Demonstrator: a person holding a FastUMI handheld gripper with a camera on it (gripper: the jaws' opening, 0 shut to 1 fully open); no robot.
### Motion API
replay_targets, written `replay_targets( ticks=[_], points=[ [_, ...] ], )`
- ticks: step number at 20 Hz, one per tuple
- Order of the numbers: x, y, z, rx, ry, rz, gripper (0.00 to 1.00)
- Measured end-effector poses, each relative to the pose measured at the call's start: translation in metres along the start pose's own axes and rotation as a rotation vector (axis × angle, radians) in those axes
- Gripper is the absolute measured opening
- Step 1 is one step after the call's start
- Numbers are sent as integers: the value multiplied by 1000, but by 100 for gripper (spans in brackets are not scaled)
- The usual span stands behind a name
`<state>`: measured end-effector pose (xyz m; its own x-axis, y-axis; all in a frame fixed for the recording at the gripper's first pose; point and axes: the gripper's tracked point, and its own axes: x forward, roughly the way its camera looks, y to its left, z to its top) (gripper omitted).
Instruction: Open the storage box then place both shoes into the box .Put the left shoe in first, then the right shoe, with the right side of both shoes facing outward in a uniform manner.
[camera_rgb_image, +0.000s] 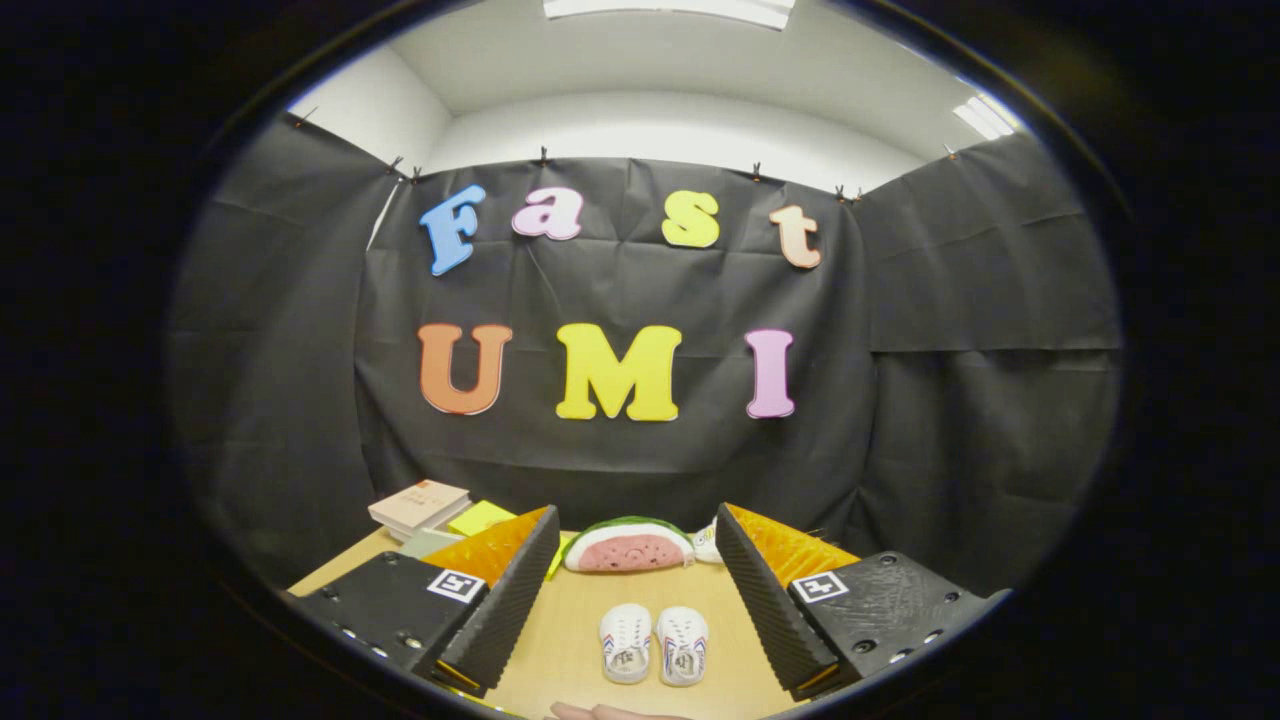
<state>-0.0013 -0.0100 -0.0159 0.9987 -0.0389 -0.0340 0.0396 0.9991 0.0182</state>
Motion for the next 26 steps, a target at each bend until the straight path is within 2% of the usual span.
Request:
replay_targets(
  ticks=[6, 9, 20, 24, 26],
  points=[
    [18, -7, -25, 3, 49, -10, 95],
    [45, -4, -43, 20, 102, 30, 95],
    [185, 79, -132, 156, 426, 463, 96],
    [208, 122, -184, 281, 636, 688, 96],
    [226, 139, -211, 308, 724, 765, 96]
  ],
)
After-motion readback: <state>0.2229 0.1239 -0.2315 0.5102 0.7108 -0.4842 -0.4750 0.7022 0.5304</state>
